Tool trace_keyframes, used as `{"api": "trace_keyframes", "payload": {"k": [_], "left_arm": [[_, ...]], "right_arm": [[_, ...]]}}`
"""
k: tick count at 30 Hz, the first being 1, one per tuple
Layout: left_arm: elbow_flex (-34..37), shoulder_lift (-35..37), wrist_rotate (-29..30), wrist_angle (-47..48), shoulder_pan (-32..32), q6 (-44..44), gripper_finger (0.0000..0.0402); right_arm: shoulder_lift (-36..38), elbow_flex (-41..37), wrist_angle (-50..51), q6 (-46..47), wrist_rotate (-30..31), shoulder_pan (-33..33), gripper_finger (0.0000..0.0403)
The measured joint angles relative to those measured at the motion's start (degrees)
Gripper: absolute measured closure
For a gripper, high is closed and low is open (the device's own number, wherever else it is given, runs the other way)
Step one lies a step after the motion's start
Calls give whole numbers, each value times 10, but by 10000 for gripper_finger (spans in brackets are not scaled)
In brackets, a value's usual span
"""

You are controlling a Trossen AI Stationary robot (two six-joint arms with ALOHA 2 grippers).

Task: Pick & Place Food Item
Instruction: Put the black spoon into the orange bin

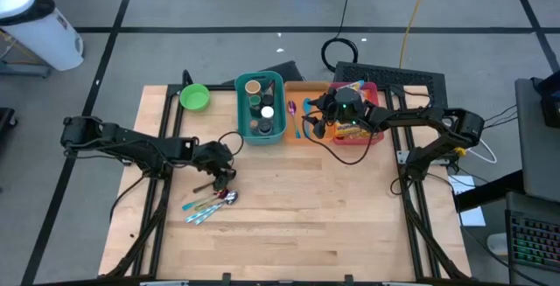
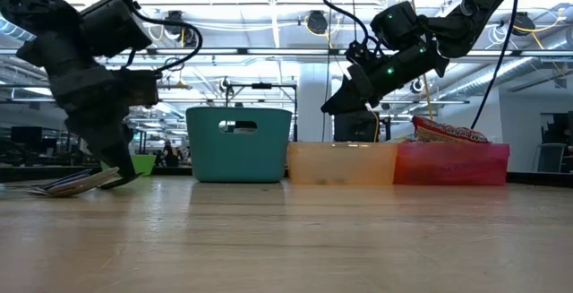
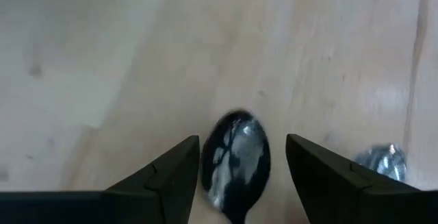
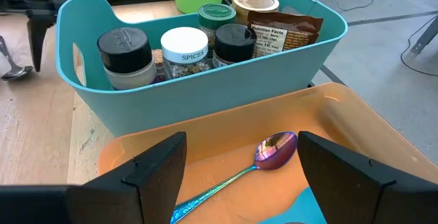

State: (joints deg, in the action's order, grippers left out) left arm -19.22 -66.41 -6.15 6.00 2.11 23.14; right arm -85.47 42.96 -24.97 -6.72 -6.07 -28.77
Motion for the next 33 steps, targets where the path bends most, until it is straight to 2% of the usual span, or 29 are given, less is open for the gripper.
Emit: {"api": "trace_keyframes", "payload": {"k": [16,22,27,33], "left_arm": [[0,-1,11,-1,0,-50,176],[0,-29,13,-8,-22,-49,179],[-2,-59,35,-22,-30,-48,221],[-2,-61,61,-23,-30,-48,316]], "right_arm": [[0,0,0,-1,0,0,133],[0,0,0,-2,0,0,133],[0,0,0,-2,0,0,133],[0,0,0,-2,0,0,133]]}}
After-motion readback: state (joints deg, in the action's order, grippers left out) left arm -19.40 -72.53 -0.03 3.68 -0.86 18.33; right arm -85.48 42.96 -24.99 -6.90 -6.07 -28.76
